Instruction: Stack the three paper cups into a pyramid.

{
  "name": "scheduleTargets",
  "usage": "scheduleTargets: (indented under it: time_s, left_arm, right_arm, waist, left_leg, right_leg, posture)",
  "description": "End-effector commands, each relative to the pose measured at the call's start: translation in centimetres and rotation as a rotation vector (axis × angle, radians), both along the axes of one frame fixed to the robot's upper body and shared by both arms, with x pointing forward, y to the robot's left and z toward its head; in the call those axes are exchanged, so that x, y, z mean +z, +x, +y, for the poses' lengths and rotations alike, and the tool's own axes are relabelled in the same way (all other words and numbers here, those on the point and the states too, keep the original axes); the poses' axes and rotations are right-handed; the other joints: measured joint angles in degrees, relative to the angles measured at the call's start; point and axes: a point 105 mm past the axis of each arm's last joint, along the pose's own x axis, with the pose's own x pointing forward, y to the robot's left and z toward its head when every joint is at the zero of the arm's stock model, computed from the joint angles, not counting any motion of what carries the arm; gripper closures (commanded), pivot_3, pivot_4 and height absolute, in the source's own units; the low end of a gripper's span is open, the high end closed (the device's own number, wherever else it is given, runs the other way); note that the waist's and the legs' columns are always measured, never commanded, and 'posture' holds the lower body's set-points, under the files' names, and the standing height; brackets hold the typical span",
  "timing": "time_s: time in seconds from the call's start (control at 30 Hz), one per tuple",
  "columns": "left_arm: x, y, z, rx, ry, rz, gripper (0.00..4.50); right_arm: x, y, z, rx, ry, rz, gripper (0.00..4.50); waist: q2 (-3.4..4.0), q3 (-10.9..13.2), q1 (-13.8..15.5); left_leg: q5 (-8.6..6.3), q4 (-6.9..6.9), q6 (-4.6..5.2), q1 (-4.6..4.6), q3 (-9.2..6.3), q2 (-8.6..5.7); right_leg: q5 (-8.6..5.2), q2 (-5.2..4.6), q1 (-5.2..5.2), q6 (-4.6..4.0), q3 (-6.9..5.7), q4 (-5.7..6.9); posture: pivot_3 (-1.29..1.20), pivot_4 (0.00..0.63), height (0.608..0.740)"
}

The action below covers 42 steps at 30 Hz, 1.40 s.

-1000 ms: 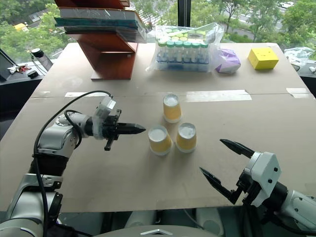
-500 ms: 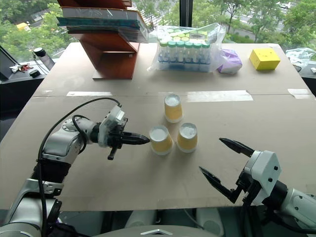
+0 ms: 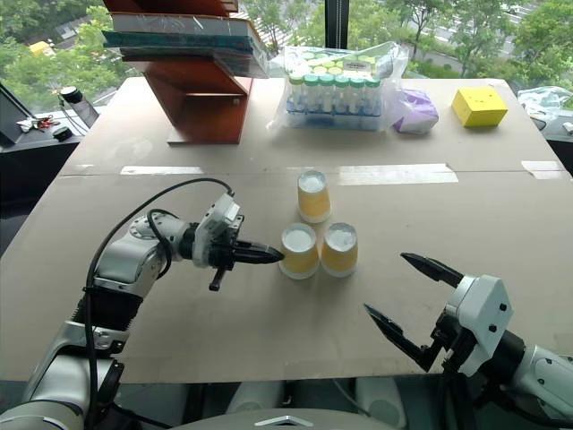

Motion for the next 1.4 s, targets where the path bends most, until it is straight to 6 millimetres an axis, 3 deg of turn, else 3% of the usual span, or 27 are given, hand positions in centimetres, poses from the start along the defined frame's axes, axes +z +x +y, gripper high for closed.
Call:
scheduleTargets:
  time_s: [0.03, 0.1, 0.13, 0.17, 0.3, 0.43, 0.77, 1.07, 1.1, 1.13, 1.17, 1.23, 1.4]
  left_arm:
    - [1.9, 1.5, 2.0, 0.097, -0.049, -0.04, 4.46]
    - [2.5, 2.8, 2.9, 0.153, -0.064, -0.062, 4.46]
    - [2.9, 3.5, 2.8, 0.184, -0.073, -0.089, 3.95]
    - [3.3, 4.3, 2.6, 0.22, -0.089, -0.109, 3.78]
    - [4.2, 6.3, 0.9, 0.287, -0.117, -0.156, 1.9]
    - [3.7, 7.2, -0.1, 0.298, -0.075, -0.192, 0.1]
    - [3.3, 9.6, -2.0, 0.337, -0.077, -0.255, 0.1]
    - [1.8, 11.2, -4.8, 0.346, -0.044, -0.279, 0.1]
    - [1.7, 11.3, -5.0, 0.349, -0.048, -0.278, 0.63]
    - [1.7, 11.5, -5.1, 0.353, -0.054, -0.277, 0.75]
    - [1.7, 11.6, -5.2, 0.356, -0.057, -0.276, 1.29]
    - [1.7, 11.6, -5.2, 0.354, -0.061, -0.276, 1.94]
    - [3.5, 11.5, -4.9, 0.314, -0.137, -0.257, 1.94]
  right_arm:
    - [1.0, -0.4, 0.4, 0.018, -0.002, -0.043, 0.0]
    - [0.9, -0.3, 0.4, 0.022, -0.001, -0.042, 0.0]
    - [0.9, -0.2, 0.4, 0.024, -0.001, -0.042, 0.0]
    - [0.9, -0.2, 0.4, 0.025, 0.0, -0.043, 0.0]
    - [0.9, -0.2, 0.5, 0.027, 0.0, -0.044, 0.0]
    - [1.0, -0.2, 0.4, 0.02, -0.002, -0.045, 0.0]
    - [1.0, -0.5, 0.3, -0.002, -0.003, -0.045, 0.0]
    - [1.1, -0.6, 0.1, -0.018, 0.001, -0.055, 0.0]
    - [1.2, -0.6, 0.1, -0.02, 0.002, -0.056, 0.0]
    - [1.2, -0.6, 0.1, -0.022, 0.002, -0.057, 0.0]
    - [1.2, -0.6, 0.1, -0.023, 0.002, -0.058, 0.0]
    - [1.2, -0.6, 0.1, -0.027, 0.002, -0.058, 0.0]
    - [1.2, -0.7, 0.1, -0.035, 0.006, -0.058, 0.0]
  waist:
    - [0.0, 0.0, 0.0]
    - [0.0, 0.0, 0.0]
    - [0.0, 0.0, 0.0]
    - [0.0, 0.0, 0.0]
    - [-0.01, 0.0, 0.6]
    - [-0.02, 0.0, 0.1]
    - [-0.03, 0.0, 0.0]
    - [-0.04, 0.0, 0.0]
    - [-0.05, 0.0, 0.0]
    - [-0.06, 0.0, 0.0]
    - [-0.06, 0.0, 0.0]
    - [-0.06, 0.0, 0.0]
    - [-0.06, 0.0, 0.0]
  left_leg:
    - [0.0, 0.0, 0.0, 0.0, 0.0, 0.01]
    - [0.0, 0.0, 0.0, 0.0, -0.01, -0.03]
    - [0.0, 0.0, 0.0, 0.01, -0.01, -0.06]
    - [0.0, 0.0, 0.0, 0.0, -0.03, -0.07]
    - [0.0, 0.15, 0.0, -0.1, -0.07, -0.12]
    - [0.0, 0.21, 0.0, -0.12, -0.07, -0.15]
    - [0.0, 0.25, 0.0, -0.12, -0.03, -0.16]
    - [0.0, 0.37, 0.0, -0.24, 0.01, -0.18]
    - [0.0, 0.4, 0.0, -0.26, 0.01, -0.18]
    - [0.0, 0.41, 0.0, -0.27, 0.01, -0.19]
    - [0.0, 0.42, 0.0, -0.29, -0.01, -0.19]
    - [0.0, 0.44, 0.01, -0.29, -0.01, -0.19]
    - [0.0, 0.44, 0.0, -0.31, -0.02, -0.19]
  right_leg:
    - [0.0, 0.0, 0.0, 0.0, 0.0, 0.0]
    - [0.0, 0.01, 0.0, 0.0, -0.02, 0.0]
    - [0.0, 0.02, 0.0, 0.0, -0.03, 0.01]
    - [0.0, 0.02, 0.0, 0.0, -0.04, 0.01]
    - [0.01, -0.03, 0.04, 0.02, -0.13, -0.02]
    - [0.01, -0.03, 0.03, 0.02, -0.1, -0.01]
    - [0.01, 0.0, 0.03, 0.02, -0.15, 0.08]
    - [0.01, 0.01, 0.03, 0.02, -0.28, 0.08]
    - [0.01, 0.01, 0.03, 0.03, -0.29, 0.08]
    - [0.01, 0.01, 0.03, 0.03, -0.3, 0.08]
    - [0.02, 0.01, 0.03, 0.03, -0.32, 0.08]
    - [0.02, 0.01, 0.03, 0.03, -0.32, 0.09]
    - [0.01, 0.01, 0.03, 0.03, -0.35, 0.09]
  posture:
    - [0.0, 0.15, 0.74]
    - [0.0, 0.15, 0.74]
    - [0.0, 0.15, 0.74]
    - [0.0, 0.15, 0.74]
    - [0.0, 0.15, 0.74]
    - [0.0, 0.15, 0.74]
    - [0.0, 0.15, 0.74]
    - [0.0, 0.15, 0.74]
    - [0.0, 0.15, 0.74]
    - [0.0, 0.15, 0.74]
    - [0.0, 0.15, 0.74]
    - [0.0, 0.15, 0.74]
    - [0.0, 0.15, 0.74]
